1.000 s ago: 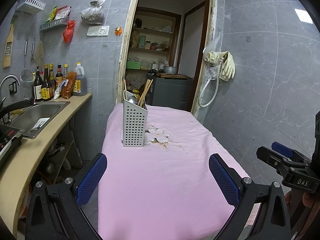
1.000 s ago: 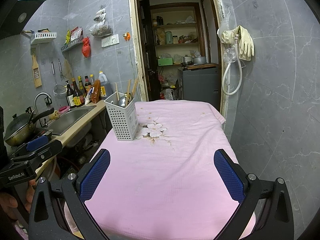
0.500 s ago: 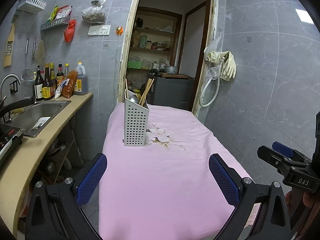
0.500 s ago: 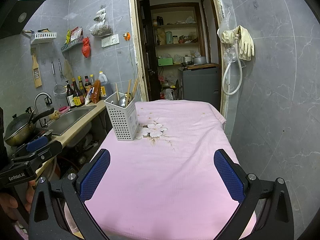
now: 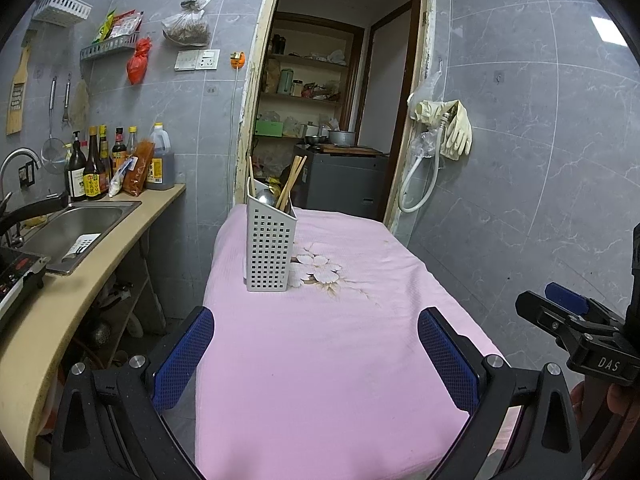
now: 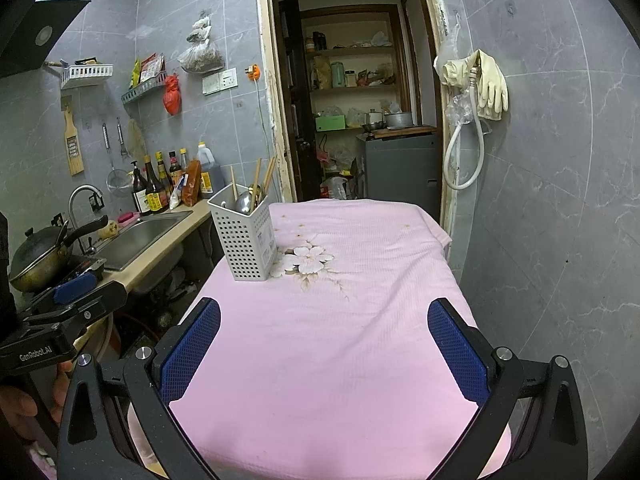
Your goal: Organize utensils
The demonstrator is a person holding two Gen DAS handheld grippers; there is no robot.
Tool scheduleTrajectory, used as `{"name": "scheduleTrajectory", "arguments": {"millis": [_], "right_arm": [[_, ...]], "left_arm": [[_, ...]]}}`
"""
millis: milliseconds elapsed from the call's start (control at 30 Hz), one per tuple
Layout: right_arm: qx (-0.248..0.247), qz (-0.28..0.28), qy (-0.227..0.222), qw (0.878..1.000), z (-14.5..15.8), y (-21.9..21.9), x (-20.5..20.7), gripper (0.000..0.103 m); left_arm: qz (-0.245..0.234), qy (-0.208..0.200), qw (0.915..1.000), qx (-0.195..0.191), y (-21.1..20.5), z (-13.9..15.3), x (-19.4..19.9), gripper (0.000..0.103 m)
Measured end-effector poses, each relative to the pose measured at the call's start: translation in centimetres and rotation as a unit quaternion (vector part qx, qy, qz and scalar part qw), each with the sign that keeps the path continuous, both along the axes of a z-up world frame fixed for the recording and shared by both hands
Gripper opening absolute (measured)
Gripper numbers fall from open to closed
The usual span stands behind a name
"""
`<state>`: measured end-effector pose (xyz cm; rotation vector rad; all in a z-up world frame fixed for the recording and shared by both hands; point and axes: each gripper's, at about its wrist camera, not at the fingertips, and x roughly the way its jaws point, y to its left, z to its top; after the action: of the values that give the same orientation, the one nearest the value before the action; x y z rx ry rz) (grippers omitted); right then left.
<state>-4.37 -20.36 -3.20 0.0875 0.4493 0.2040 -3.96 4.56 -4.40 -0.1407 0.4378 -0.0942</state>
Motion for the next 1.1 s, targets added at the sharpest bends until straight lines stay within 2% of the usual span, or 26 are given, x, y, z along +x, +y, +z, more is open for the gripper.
{"name": "scheduleTrajectory", "arguments": {"millis": [1100], "right_arm": [[0.002,0.005,0.006,1.0,-0.9,-0.2,0.19,0.102]], "left_arm": [[0.006,0.009,0.9999,0.008,-0.2,-0.19,0.3,0.103]]}}
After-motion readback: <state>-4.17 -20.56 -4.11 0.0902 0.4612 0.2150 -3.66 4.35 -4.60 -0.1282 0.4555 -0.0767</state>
